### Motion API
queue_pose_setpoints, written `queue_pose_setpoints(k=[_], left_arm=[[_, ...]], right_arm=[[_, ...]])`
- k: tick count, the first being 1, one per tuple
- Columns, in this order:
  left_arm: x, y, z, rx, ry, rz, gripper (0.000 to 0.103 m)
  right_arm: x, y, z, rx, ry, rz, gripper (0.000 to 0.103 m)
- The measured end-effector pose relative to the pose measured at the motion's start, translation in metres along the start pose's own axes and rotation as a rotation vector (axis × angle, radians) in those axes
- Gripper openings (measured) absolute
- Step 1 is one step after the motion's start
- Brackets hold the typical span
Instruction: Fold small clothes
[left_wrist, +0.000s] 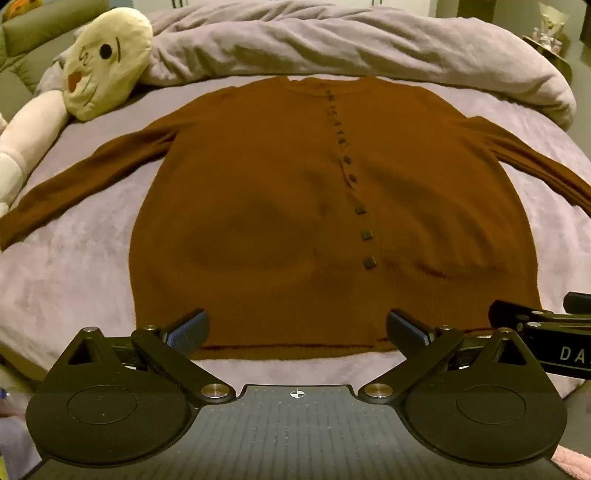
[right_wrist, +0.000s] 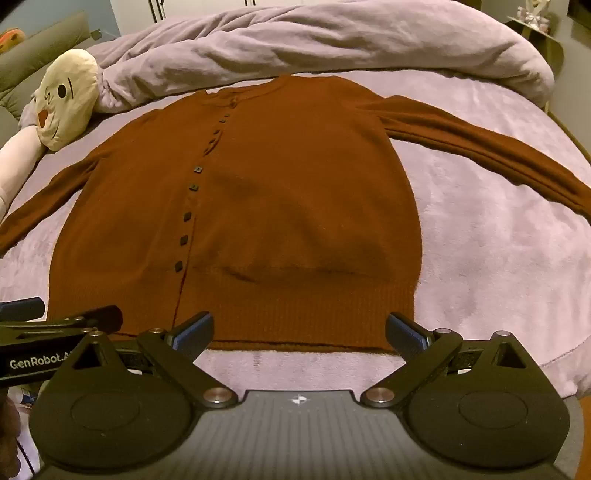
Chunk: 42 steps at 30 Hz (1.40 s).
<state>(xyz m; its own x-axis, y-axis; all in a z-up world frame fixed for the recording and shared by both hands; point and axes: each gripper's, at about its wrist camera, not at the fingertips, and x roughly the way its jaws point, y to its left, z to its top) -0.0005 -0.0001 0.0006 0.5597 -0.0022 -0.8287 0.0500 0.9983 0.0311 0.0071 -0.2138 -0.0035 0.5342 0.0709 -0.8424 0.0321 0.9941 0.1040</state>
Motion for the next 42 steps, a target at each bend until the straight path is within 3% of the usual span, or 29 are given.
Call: queue_pose_setpoints(k=[30, 42], left_arm=[[-0.0017, -0.0009, -0.0002, -0.024, -0.009, 0.004, 0.103], [-0.0020, -0.0029, -0.0010, -0.019, 0.003, -0.031, 0.103]], right_arm=[[-0.0028, -0.0010, -0.0010, 0.010, -0.007, 0.017, 0.099], [-0.0040, -0.0016, -0.0017, 0.010, -0.012, 0.018, 0.099]])
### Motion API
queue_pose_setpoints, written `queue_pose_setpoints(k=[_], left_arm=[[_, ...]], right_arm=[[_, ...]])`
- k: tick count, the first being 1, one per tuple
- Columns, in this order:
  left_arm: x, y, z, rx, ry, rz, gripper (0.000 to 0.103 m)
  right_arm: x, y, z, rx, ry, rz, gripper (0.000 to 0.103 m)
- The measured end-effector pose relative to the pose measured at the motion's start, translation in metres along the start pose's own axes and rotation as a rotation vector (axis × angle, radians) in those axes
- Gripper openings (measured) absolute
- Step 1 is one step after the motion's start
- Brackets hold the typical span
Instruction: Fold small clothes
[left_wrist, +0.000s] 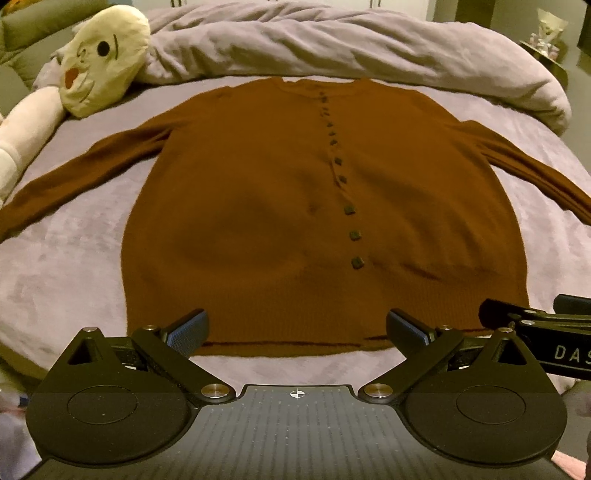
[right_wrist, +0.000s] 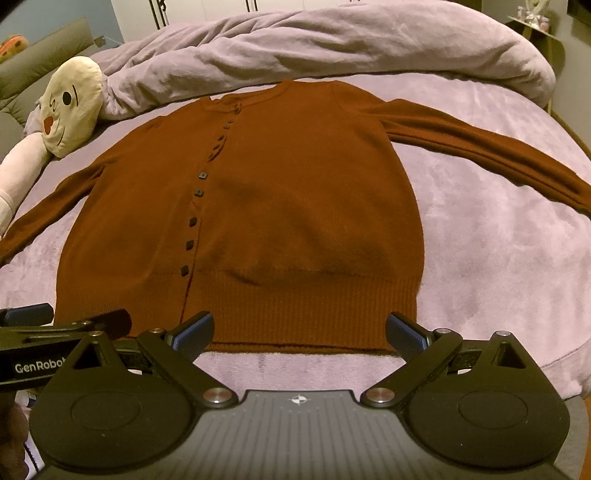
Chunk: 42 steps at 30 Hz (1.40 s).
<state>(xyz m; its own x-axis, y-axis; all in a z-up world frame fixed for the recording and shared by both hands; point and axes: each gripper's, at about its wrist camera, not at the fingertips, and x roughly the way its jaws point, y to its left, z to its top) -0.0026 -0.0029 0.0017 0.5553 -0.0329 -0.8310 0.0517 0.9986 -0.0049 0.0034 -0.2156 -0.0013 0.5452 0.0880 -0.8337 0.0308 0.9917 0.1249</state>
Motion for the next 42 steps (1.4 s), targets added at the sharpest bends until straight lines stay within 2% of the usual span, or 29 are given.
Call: queue_pose_setpoints(k=[42], left_arm=[[0.0040, 0.0015, 0.0024, -0.015, 0.016, -0.002, 0.103]], right_arm=[[0.0001, -0.0085, 0.0008, 0.022, -0.029, 0.029, 0.099]])
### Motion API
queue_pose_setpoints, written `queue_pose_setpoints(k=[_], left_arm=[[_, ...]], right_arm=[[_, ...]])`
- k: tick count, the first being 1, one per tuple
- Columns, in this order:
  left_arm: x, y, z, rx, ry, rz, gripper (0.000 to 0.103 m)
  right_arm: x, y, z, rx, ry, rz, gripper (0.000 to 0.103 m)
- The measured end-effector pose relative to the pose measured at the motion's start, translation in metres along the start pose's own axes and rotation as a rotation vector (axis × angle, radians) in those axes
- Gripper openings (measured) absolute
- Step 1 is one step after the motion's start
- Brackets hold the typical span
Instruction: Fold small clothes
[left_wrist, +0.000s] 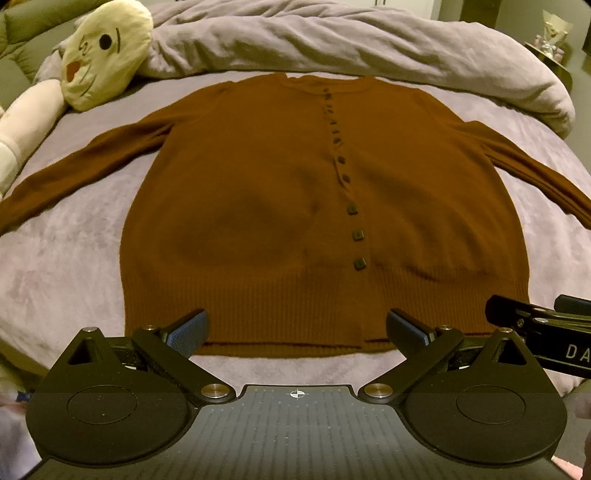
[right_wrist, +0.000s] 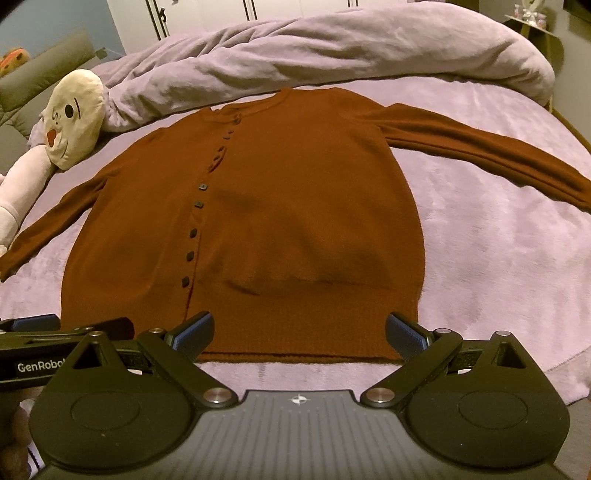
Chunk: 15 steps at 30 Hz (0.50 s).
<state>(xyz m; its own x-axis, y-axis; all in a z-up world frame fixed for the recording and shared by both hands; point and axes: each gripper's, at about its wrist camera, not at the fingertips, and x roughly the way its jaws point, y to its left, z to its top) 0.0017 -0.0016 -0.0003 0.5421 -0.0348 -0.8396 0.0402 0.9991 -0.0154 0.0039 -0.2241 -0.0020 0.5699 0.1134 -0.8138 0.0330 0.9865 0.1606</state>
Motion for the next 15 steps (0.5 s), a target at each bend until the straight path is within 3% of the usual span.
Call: queue_pose_setpoints(k=[9, 15], left_arm=[[0.0020, 0.0010, -0.0007, -0.004, 0.006, -0.002, 0.103], [0.0031, -0.0001, -0.0012, -0.005, 0.009, -0.003, 0.103]], right_arm=[[-0.0038, 0.0012, -0.0034, -0.031, -0.068, 0.040, 0.099], [-0.0005, -0.0032, -0.0038, -0.018, -0.051, 0.053, 0.099]])
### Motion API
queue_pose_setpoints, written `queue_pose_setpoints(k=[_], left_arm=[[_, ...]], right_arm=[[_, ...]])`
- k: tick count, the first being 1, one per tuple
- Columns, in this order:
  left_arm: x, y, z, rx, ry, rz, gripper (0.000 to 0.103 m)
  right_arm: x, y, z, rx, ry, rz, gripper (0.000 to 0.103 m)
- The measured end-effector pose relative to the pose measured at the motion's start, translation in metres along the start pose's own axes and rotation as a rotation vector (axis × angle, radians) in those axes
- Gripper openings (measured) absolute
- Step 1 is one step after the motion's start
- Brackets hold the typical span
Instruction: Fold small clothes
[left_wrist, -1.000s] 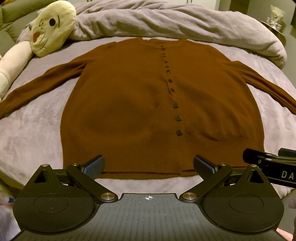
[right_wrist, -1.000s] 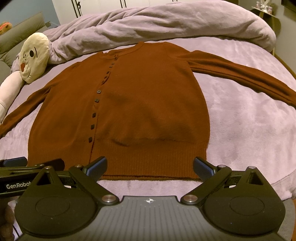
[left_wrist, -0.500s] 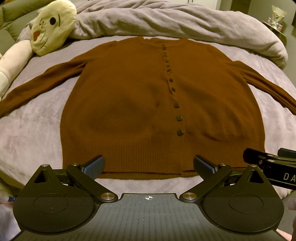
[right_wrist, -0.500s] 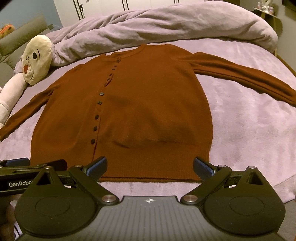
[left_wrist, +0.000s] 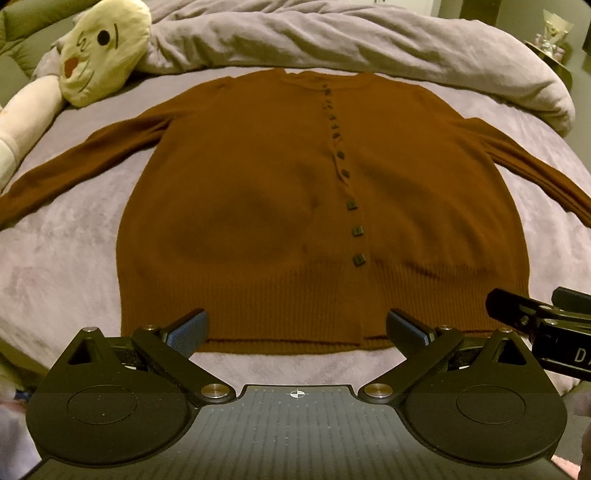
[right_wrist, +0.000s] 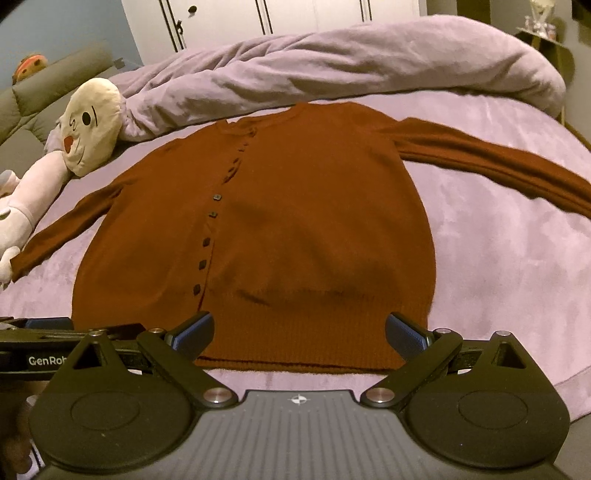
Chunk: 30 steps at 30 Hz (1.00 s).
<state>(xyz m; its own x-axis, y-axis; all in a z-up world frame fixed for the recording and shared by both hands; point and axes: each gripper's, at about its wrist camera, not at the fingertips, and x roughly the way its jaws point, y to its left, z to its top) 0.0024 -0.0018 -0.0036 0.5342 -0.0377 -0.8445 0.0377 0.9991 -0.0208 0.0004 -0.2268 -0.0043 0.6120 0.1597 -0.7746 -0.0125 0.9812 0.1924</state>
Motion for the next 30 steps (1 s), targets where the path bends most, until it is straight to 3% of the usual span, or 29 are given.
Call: queue_pose_setpoints(k=[30], left_arm=[[0.012, -0.002, -0.001, -0.006, 0.035, 0.006, 0.103]], right_arm=[[0.010, -0.013, -0.005, 0.054, 0.031, 0.015, 0.099]])
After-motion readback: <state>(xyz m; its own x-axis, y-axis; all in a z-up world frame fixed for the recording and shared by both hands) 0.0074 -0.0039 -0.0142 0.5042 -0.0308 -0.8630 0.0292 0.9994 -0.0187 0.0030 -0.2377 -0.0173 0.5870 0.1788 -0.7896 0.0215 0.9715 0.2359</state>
